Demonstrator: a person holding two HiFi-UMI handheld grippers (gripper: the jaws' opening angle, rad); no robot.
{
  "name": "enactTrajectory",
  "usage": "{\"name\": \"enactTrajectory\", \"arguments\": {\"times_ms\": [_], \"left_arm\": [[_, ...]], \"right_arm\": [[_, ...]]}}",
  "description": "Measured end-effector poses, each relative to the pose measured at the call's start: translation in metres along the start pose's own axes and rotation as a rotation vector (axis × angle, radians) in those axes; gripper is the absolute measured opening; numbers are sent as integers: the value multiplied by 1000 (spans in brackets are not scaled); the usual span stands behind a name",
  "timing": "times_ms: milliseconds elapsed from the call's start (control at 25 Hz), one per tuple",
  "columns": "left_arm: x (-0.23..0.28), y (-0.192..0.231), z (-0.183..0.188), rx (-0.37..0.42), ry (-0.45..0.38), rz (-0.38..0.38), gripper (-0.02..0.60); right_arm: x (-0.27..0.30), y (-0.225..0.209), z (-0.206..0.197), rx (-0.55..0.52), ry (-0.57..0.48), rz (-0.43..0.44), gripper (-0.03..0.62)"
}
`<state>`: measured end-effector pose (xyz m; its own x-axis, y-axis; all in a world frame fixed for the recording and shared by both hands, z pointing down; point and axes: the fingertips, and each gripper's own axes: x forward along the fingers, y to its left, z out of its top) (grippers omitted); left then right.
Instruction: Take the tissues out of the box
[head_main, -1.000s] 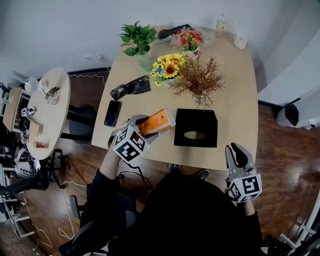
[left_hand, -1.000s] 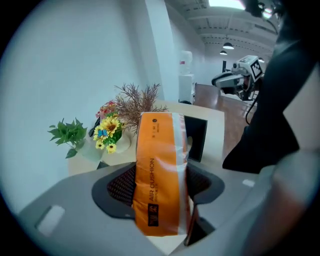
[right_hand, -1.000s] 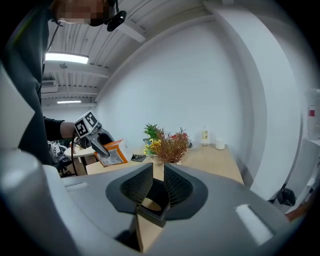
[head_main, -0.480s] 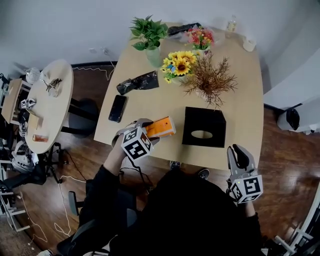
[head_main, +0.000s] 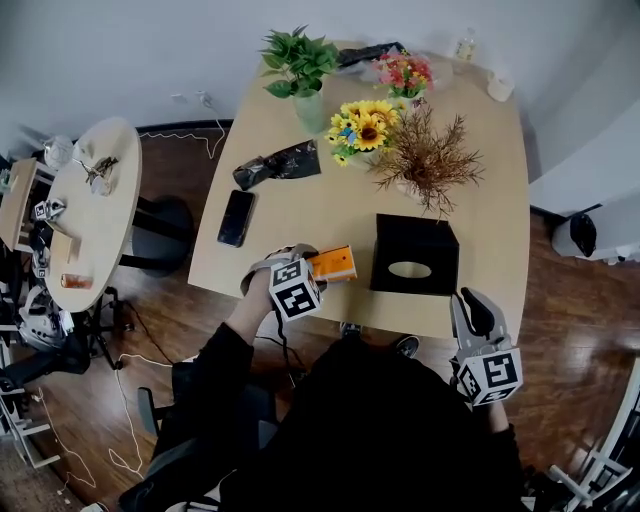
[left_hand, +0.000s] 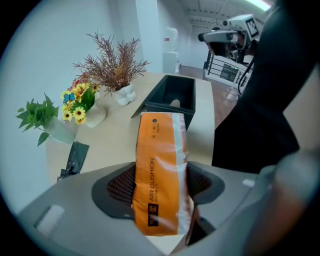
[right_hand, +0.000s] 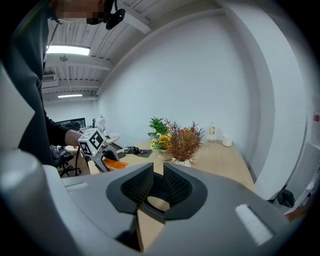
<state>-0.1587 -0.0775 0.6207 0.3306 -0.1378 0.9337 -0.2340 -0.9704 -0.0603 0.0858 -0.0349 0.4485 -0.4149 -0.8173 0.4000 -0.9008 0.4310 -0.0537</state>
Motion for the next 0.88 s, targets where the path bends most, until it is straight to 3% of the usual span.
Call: {"name": "enactTrajectory", "arguments": {"times_ms": [440, 880], "left_arm": [[27, 0, 2, 49, 10, -39, 273], [33, 0, 0, 17, 6, -91, 297]], "right_arm": [[16, 11, -8, 8, 31, -1, 63], [17, 12, -9, 23, 32, 14, 63]]}}
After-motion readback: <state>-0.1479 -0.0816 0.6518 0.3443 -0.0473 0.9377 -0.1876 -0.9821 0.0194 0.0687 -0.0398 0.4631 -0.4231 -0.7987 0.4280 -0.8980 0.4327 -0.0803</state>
